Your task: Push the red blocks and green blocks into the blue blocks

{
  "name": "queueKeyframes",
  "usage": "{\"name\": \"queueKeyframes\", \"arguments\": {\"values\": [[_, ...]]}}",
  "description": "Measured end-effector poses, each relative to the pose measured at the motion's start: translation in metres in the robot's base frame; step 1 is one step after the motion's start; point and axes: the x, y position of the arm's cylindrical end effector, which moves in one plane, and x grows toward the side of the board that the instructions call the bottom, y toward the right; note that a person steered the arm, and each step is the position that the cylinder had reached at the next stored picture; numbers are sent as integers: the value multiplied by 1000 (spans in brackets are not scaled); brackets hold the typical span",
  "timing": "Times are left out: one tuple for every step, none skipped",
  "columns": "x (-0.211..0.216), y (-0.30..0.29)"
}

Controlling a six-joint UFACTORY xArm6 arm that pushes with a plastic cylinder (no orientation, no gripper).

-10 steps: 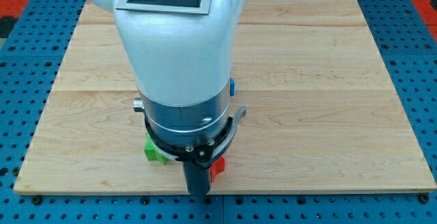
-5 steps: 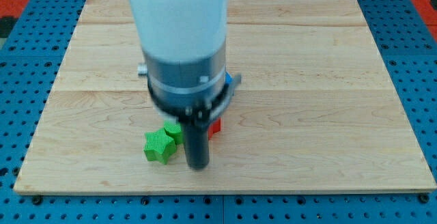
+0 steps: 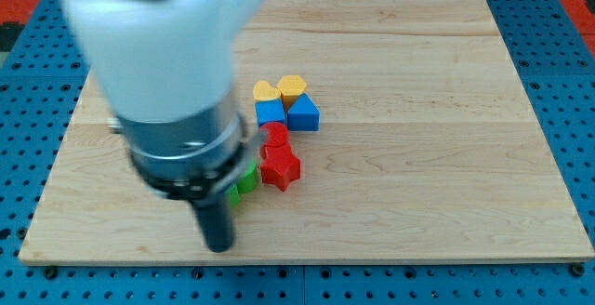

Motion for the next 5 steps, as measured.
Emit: {"name": "queueKeyframes", "arguments": {"values": [[-29,7],[-58,33],[-66,55],[-64,58],[-34,61]]}}
